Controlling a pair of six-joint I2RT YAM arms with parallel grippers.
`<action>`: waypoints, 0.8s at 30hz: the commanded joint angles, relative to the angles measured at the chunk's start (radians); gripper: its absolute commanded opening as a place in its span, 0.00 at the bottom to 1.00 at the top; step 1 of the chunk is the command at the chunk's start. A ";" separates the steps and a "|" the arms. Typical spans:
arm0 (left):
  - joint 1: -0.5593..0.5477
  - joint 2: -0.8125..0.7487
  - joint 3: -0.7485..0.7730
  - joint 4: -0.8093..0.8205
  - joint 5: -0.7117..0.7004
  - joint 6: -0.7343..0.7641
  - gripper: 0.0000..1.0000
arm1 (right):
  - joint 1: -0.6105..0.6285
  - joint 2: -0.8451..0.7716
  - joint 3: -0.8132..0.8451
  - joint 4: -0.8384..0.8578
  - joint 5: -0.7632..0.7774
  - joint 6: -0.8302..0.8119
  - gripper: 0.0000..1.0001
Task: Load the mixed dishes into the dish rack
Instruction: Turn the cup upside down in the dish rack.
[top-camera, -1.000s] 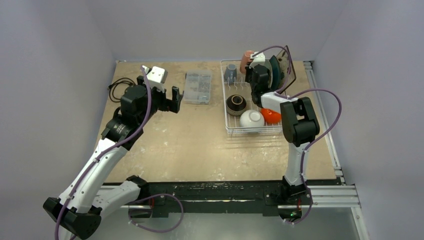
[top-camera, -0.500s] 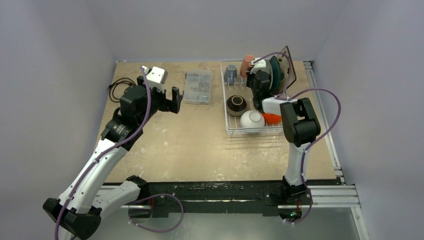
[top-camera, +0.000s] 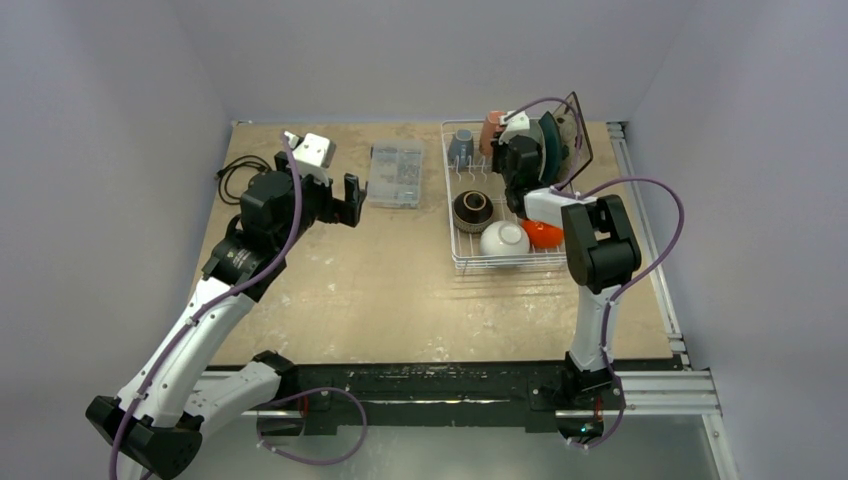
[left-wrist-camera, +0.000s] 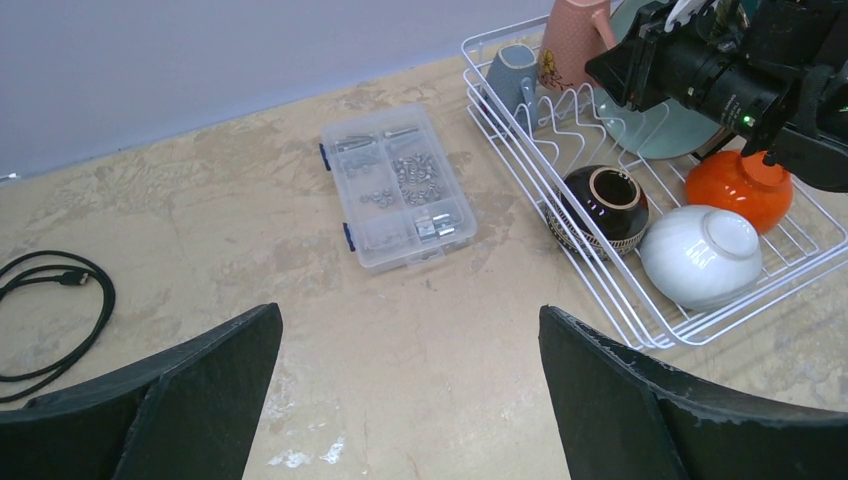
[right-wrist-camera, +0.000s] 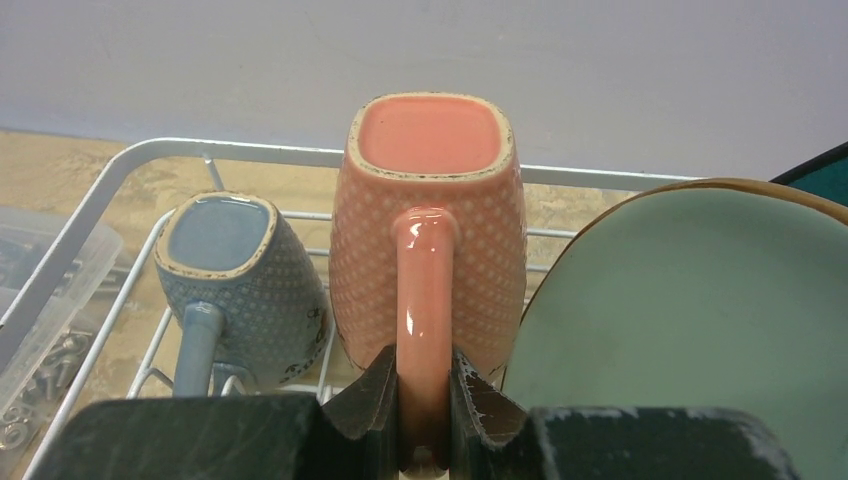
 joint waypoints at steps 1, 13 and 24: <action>0.001 -0.011 -0.006 0.051 0.010 0.003 0.99 | 0.003 -0.023 0.099 -0.100 0.016 0.032 0.00; 0.001 -0.016 -0.011 0.054 0.016 -0.001 0.99 | 0.001 0.026 0.229 -0.363 0.029 0.055 0.24; 0.002 -0.008 -0.014 0.059 0.024 -0.004 0.99 | 0.000 0.014 0.285 -0.428 0.029 0.076 0.52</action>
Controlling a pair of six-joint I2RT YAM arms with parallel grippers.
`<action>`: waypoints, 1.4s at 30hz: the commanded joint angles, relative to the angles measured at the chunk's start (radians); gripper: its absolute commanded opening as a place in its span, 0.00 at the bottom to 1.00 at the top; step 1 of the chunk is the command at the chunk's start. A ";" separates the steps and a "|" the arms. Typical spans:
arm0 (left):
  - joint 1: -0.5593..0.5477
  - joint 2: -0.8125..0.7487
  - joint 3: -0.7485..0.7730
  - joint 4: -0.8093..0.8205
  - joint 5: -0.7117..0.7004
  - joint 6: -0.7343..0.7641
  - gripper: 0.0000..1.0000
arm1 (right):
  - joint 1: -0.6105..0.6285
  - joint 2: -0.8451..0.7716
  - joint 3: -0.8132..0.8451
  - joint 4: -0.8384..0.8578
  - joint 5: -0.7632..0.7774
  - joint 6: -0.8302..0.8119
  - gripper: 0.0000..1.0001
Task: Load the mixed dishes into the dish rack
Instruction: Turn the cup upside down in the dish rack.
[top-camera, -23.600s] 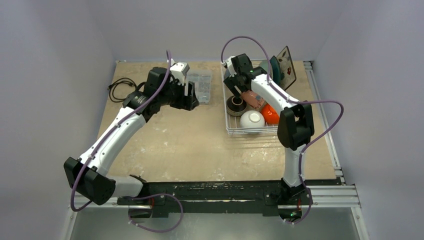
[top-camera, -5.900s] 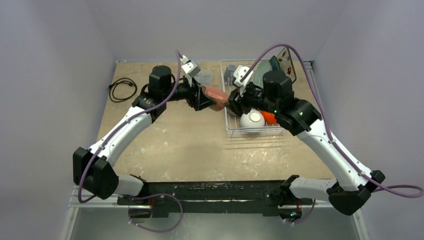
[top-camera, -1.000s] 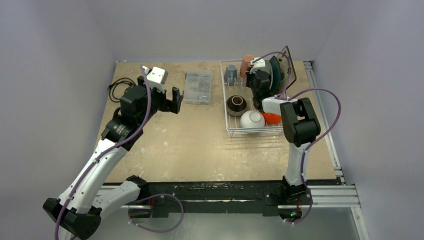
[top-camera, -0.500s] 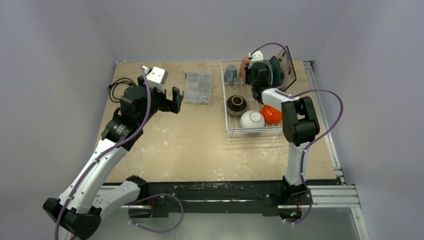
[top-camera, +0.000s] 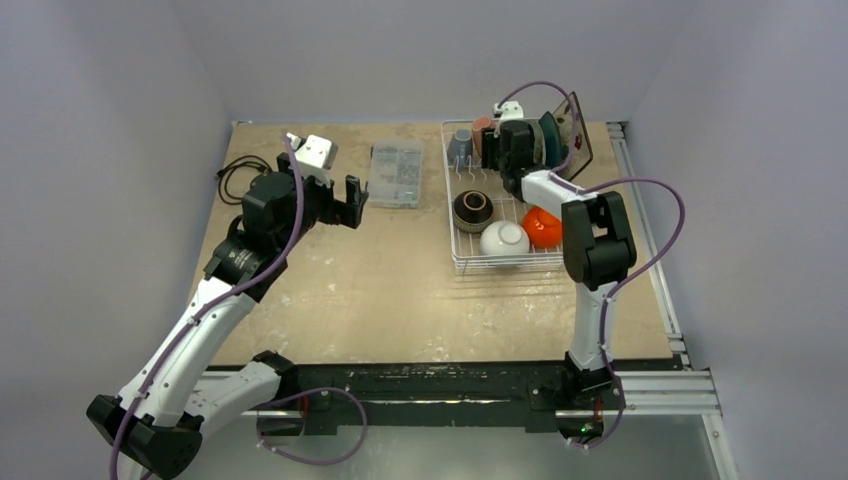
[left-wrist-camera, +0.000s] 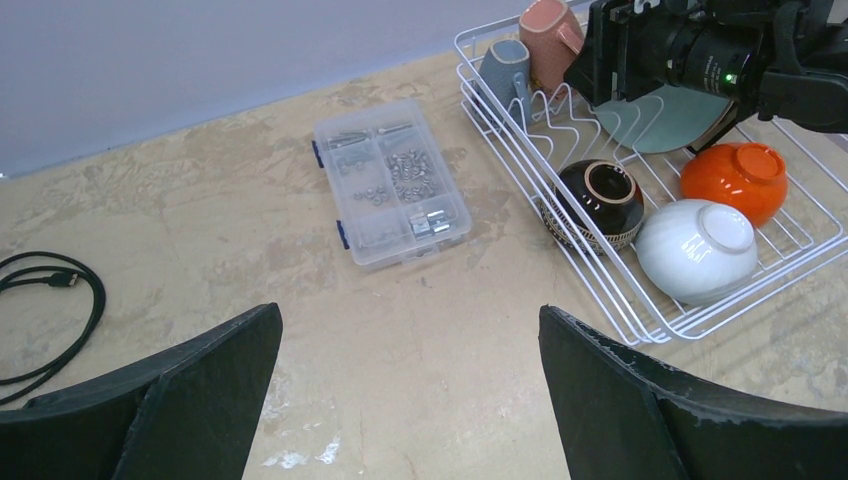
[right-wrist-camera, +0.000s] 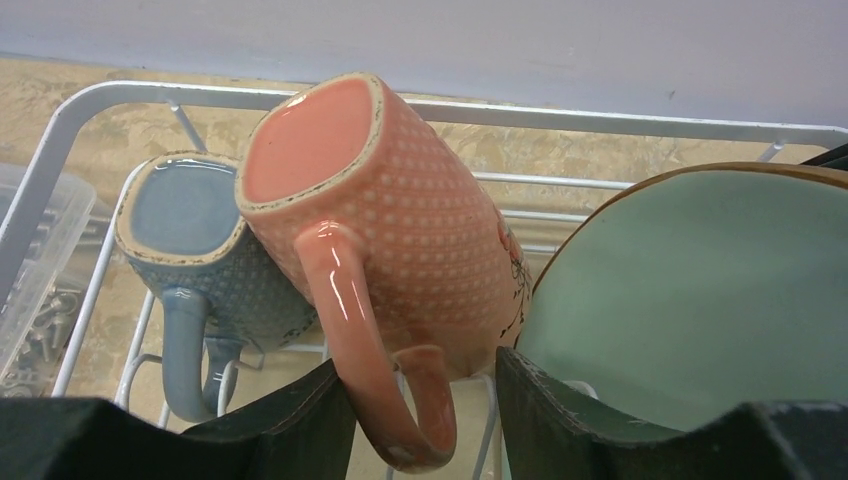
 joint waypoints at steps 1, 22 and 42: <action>0.001 -0.006 0.000 0.047 0.011 -0.004 0.99 | -0.003 -0.025 0.077 -0.020 0.004 0.022 0.52; 0.001 0.001 -0.004 0.049 0.025 -0.006 0.99 | -0.047 0.080 0.192 -0.188 -0.047 0.143 0.14; 0.001 0.000 -0.007 0.047 0.032 -0.013 0.99 | -0.081 0.032 0.070 -0.269 -0.088 0.245 0.07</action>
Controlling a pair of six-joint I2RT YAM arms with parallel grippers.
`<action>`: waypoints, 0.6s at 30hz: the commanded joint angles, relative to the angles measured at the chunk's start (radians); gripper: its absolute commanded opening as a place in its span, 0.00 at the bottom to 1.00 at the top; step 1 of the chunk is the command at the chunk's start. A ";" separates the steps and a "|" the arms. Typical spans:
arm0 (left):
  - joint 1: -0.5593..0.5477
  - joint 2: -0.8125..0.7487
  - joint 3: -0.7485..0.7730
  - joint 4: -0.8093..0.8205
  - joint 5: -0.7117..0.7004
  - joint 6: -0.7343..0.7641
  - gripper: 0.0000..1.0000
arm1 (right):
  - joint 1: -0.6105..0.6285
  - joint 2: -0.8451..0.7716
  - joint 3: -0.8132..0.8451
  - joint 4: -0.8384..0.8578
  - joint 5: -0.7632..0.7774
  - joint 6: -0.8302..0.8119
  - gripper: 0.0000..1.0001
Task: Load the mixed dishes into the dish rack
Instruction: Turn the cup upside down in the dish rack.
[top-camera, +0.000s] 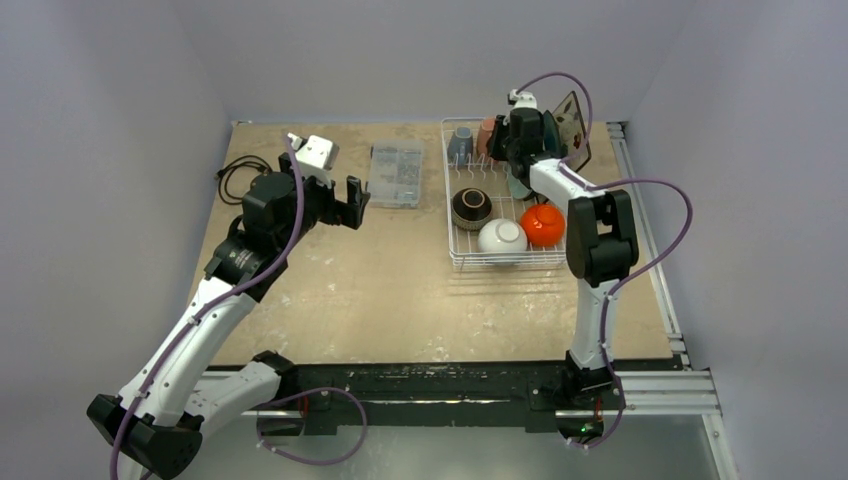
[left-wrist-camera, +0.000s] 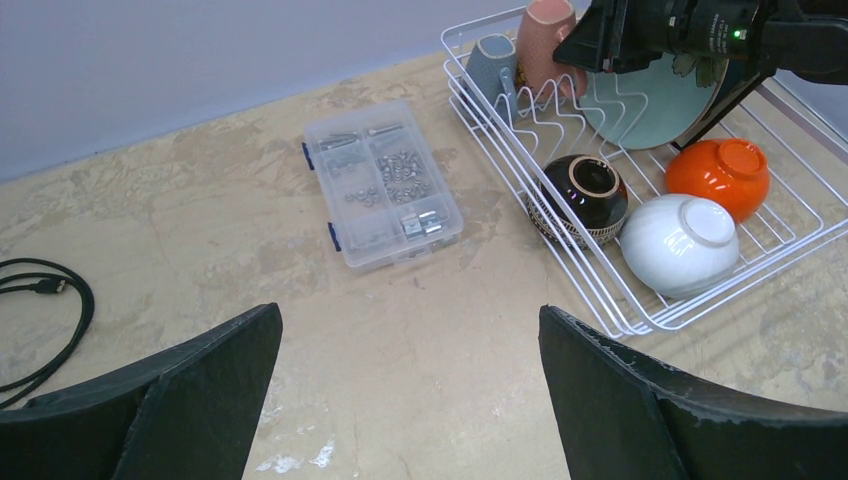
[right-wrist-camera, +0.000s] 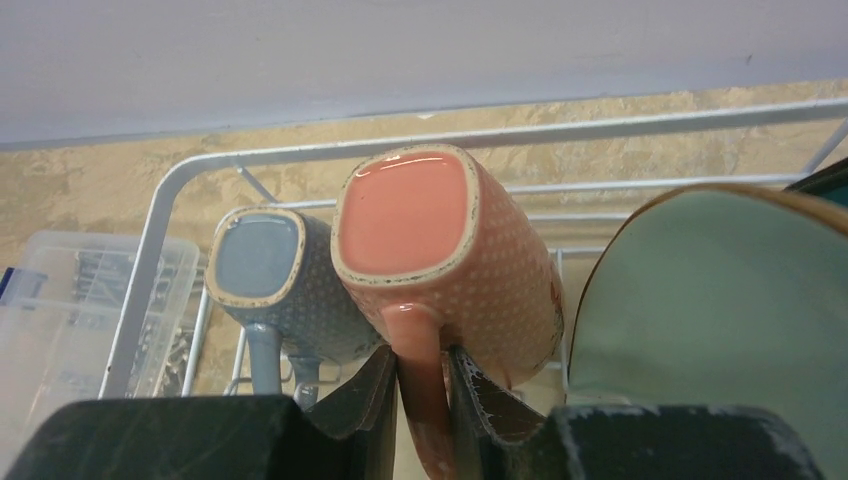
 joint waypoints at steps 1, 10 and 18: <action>0.001 -0.002 -0.003 0.042 0.014 -0.008 0.99 | -0.030 0.001 -0.076 -0.124 0.049 0.034 0.07; 0.001 0.003 -0.003 0.042 0.012 -0.009 0.99 | -0.036 -0.002 -0.065 -0.121 0.051 0.031 0.13; 0.002 0.019 0.000 0.039 0.024 -0.013 0.99 | -0.021 -0.076 0.060 -0.169 0.025 -0.039 0.43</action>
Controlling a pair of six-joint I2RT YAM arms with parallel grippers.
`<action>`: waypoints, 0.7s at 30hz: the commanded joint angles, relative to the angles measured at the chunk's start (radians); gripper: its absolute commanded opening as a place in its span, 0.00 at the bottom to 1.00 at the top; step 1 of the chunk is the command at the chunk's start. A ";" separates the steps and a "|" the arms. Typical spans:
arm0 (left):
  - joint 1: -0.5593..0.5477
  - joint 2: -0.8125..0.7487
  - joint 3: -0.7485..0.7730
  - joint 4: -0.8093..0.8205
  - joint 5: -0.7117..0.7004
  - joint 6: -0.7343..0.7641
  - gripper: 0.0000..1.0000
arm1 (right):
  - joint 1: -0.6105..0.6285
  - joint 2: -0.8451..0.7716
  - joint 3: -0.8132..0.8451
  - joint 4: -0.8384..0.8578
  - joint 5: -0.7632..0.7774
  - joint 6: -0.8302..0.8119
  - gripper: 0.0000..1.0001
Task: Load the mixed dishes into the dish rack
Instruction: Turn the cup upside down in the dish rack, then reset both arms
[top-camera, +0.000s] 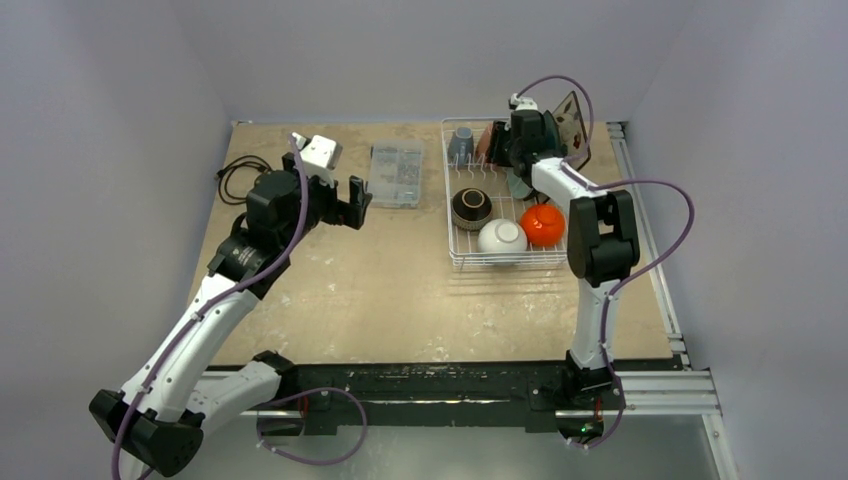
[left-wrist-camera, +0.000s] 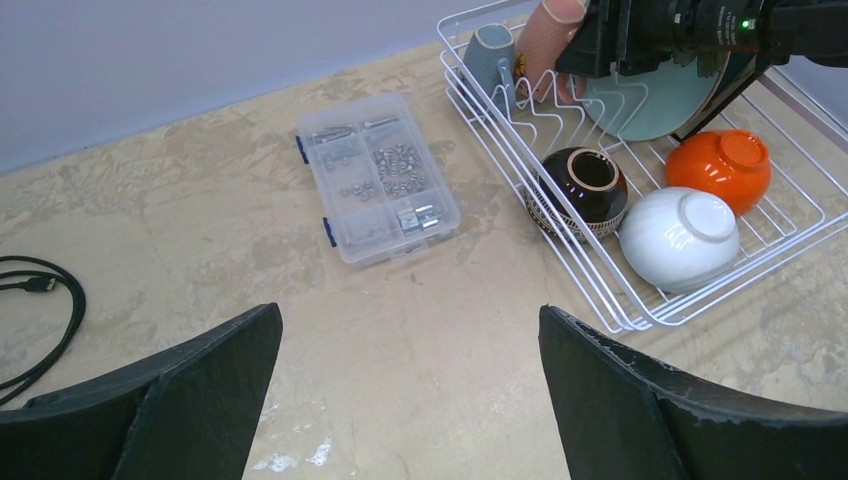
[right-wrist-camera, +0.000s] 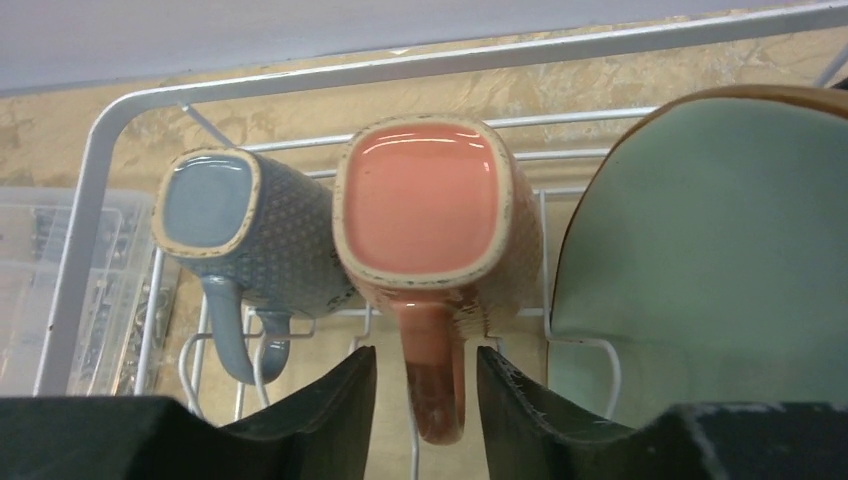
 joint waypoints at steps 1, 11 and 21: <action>0.004 0.006 0.000 0.040 0.016 -0.010 0.99 | 0.000 -0.086 0.093 -0.104 0.040 -0.064 0.46; 0.016 0.001 0.006 0.035 -0.003 -0.015 1.00 | 0.077 -0.427 -0.050 -0.197 0.068 -0.140 0.80; 0.016 -0.115 0.092 -0.039 -0.103 0.002 1.00 | 0.166 -1.021 -0.337 -0.218 -0.142 -0.112 0.99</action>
